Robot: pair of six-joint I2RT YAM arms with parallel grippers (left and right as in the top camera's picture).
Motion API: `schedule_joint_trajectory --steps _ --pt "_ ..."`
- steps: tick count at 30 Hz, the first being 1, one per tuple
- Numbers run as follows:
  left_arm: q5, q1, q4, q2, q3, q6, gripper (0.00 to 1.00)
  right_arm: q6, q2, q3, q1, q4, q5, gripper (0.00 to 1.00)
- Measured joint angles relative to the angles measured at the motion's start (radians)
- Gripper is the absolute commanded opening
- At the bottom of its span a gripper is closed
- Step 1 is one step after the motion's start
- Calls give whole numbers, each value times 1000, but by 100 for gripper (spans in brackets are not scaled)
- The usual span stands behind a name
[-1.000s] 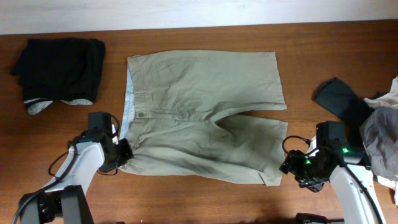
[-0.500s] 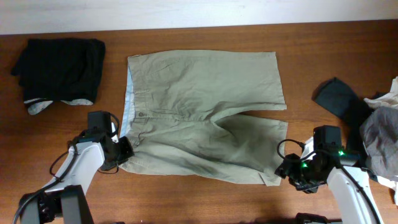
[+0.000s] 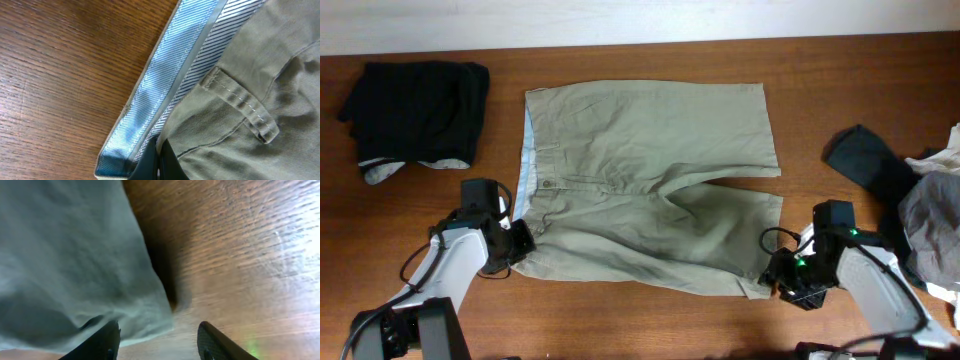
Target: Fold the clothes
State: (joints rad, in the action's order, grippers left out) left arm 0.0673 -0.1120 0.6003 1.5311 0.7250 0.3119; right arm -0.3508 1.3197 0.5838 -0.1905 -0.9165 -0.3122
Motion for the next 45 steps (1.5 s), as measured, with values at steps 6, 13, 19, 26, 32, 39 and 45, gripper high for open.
schedule_joint_trajectory --steps 6,13,19,26,32,39,45 --pt "0 0 0 0 0 0 1 19 81 -1 0 41 -5 53" --pt "1 0 0 0 0 0 1 43 113 9 -1 68 -58 46" --pt "1 0 -3 0 0 0 1 69 126 8 13 108 -106 23" --pt "5 0 -3 0 0 0 1 73 143 8 62 146 -106 4" --pt "31 0 46 -2 18 0 1 76 144 158 63 23 -105 4" --pt "47 0 115 -191 80 0 1 75 57 443 66 -89 -106 4" --pt "55 0 161 -433 108 0 1 75 -92 597 66 -167 -106 4"
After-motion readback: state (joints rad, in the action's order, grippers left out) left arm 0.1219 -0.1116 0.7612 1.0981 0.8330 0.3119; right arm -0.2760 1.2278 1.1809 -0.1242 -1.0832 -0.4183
